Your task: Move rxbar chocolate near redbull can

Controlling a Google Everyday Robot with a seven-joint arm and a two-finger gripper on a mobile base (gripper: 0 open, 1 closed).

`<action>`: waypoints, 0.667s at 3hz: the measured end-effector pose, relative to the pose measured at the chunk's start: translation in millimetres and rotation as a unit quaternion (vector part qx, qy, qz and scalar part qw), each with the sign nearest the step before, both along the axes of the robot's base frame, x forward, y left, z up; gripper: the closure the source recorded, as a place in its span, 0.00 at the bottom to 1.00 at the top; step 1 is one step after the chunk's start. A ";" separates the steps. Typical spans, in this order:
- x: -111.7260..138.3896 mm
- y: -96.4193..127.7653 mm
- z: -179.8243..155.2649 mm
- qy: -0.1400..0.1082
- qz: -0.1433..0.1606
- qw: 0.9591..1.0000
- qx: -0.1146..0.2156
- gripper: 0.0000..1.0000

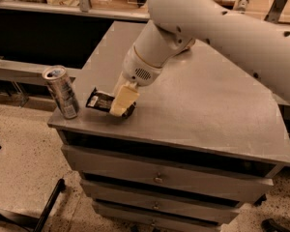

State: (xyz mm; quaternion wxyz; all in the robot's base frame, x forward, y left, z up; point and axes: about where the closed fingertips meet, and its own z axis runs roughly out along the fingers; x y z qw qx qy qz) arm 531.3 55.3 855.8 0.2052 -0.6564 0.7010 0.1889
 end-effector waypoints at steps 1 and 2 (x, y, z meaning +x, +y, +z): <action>21.7 20.7 2.5 -0.006 0.016 1.000 0.015 1.00; 22.1 22.7 3.0 -0.007 0.017 1.000 0.016 0.82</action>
Offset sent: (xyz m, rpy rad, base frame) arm 0.0199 0.0188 0.0022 0.0271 -0.0118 0.0285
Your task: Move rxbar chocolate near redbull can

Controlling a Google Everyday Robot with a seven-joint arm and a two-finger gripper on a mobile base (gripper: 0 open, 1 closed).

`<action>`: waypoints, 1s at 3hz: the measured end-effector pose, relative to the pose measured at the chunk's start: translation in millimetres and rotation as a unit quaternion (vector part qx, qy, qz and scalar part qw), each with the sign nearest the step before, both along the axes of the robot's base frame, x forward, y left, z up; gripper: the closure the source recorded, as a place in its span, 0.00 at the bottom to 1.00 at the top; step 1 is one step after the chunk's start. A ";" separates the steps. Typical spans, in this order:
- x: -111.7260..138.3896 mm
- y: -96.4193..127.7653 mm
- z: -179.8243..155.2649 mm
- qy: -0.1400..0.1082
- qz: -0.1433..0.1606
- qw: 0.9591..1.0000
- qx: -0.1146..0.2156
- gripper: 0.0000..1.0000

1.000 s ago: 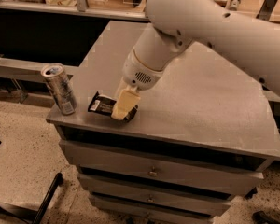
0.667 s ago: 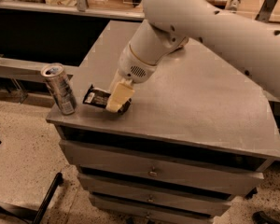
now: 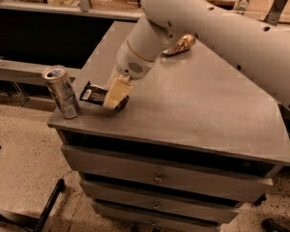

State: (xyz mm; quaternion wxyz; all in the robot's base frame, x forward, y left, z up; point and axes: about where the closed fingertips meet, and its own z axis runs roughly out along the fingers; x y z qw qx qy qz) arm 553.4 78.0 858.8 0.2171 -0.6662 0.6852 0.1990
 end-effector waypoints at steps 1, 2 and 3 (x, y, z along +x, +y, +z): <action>-0.6 1.3 -0.7 0.001 0.001 1.000 0.000 0.59; -1.3 2.5 -1.4 0.001 0.003 1.000 -0.001 0.36; -2.0 3.8 -2.2 0.002 0.004 1.000 -0.001 0.12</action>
Offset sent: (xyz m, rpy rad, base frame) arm -0.0005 0.0012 -0.0006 -0.0005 0.0010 0.0025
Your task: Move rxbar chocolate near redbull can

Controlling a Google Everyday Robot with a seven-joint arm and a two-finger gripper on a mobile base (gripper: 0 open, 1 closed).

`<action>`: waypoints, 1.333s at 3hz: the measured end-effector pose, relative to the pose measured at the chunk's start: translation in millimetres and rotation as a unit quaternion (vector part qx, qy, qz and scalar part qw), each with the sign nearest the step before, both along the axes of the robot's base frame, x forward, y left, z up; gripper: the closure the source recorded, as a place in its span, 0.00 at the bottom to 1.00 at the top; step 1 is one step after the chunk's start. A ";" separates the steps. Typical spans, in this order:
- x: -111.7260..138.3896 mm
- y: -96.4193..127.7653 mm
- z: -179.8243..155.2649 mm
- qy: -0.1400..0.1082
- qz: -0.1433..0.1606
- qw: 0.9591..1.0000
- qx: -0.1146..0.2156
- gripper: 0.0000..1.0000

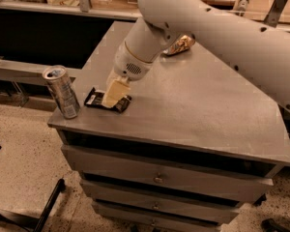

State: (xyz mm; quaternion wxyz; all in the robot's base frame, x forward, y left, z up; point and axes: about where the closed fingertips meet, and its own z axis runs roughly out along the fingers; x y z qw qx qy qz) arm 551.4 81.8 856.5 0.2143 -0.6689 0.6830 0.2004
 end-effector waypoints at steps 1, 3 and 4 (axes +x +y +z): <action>-1.1 0.0 0.0 0.001 0.006 1.000 0.006 0.00; 22.5 -63.9 57.3 -0.062 -0.009 0.997 0.055 0.00; 22.5 -63.9 57.3 -0.062 -0.009 0.997 0.055 0.00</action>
Offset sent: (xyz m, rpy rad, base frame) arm 0.0291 -0.0749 0.0488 0.1765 -0.0659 -0.0861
